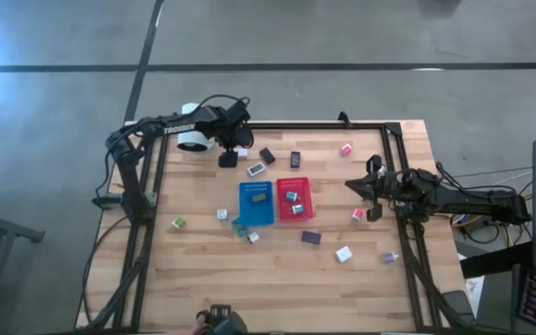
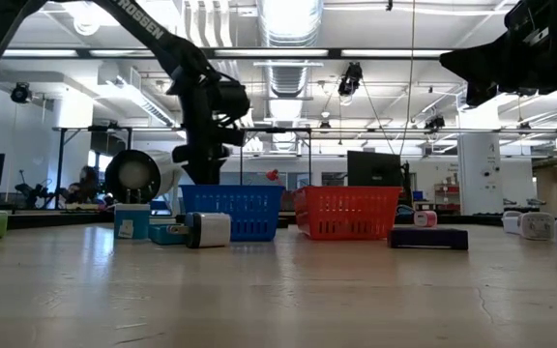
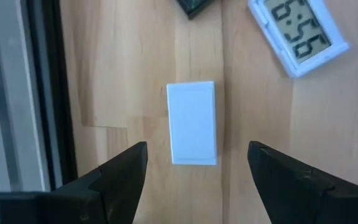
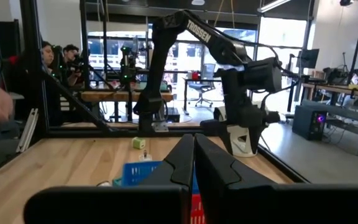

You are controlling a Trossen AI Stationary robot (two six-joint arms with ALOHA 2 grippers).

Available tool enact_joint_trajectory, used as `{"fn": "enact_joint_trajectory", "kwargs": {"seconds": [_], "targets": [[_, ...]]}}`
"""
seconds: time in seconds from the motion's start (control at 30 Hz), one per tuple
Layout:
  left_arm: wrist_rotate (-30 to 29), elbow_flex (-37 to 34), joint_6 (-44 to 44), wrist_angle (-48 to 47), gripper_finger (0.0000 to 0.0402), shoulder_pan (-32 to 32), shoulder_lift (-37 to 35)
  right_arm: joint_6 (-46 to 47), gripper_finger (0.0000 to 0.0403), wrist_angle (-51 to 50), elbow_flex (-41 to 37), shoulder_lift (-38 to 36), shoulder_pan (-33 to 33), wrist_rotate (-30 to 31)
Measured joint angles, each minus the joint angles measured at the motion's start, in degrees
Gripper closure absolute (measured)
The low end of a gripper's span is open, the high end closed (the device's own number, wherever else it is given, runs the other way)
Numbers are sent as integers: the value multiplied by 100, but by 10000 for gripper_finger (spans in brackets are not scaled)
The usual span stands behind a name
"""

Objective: Pick & Place Office items
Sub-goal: Put the top white digital clock into the blue bin

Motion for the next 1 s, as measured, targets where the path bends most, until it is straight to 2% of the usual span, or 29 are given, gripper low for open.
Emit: {"fn": "enact_joint_trajectory", "kwargs": {"seconds": [0.33,0.73,0.83,1.0], "targets": [[-104,-46,87,149,117,10,499,-22,394,2,0,0,0,29],[-238,476,146,-251,123,79,1233,-66,394,-1,0,0,2,38],[-233,507,144,-312,148,79,1243,-66,394,-7,0,0,2,38],[-186,573,64,-498,226,73,1207,-46,394,-11,0,0,2,38]]}}
